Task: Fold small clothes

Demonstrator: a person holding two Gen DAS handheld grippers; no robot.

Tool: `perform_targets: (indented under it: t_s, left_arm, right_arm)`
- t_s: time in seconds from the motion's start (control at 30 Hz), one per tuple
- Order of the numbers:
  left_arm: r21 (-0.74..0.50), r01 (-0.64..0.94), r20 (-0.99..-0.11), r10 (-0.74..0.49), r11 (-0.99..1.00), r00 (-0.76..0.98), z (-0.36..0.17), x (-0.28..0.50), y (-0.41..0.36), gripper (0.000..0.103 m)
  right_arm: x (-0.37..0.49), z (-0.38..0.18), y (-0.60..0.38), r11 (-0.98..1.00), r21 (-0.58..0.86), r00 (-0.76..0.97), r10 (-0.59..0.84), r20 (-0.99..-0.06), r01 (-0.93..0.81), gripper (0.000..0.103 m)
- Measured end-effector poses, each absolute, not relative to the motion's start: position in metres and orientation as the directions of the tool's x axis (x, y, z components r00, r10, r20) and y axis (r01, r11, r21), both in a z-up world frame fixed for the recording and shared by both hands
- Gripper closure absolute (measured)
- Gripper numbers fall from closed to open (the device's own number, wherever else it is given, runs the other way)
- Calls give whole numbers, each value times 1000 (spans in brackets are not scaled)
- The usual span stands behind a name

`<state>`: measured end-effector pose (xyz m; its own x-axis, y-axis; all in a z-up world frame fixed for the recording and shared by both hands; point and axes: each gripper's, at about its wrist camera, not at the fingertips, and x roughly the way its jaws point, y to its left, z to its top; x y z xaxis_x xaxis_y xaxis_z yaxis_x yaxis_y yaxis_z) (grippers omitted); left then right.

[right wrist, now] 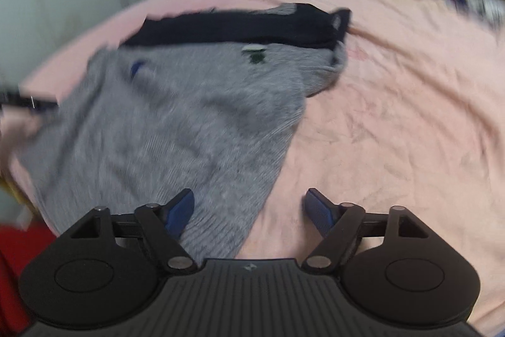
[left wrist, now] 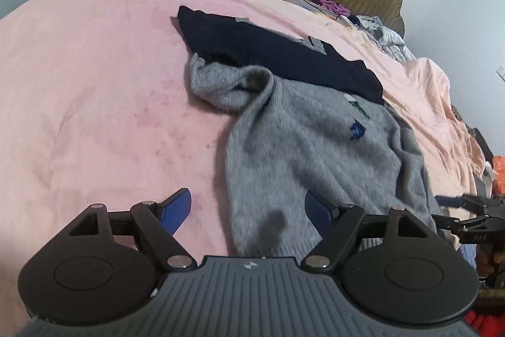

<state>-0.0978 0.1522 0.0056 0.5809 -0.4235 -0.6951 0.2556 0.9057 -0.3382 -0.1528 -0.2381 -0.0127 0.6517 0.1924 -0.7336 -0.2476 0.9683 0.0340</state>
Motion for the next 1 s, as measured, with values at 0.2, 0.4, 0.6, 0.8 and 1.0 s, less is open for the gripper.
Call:
perform_targets:
  t_s: [0.2, 0.4, 0.6, 0.8, 1.0]
  left_arm:
    - [-296, 300, -703, -420, 907, 574, 6, -113, 145, 24]
    - [-345, 326, -695, -473, 880, 542, 2, -121, 151, 24]
    - [-427, 359, -677, -556, 830, 482, 1, -130, 160, 25]
    - [-467, 423, -642, -626, 777, 442, -6, -141, 154, 26]
    - [-504, 379, -625, -630, 776, 460, -14, -139, 158, 72]
  right_arm:
    - [-167, -5, -258, 911, -412, 725, -262, -637, -33, 16]
    - [-178, 6, -322, 974, 219, 712, 191, -675, -54, 17]
    - [-184, -21, -329, 872, 474, 626, 439, -644, -123, 24]
    - [-185, -27, -302, 844, 488, 581, 517, -628, -223, 64]
    - [-183, -28, -300, 849, 481, 585, 510, -631, -220, 93]
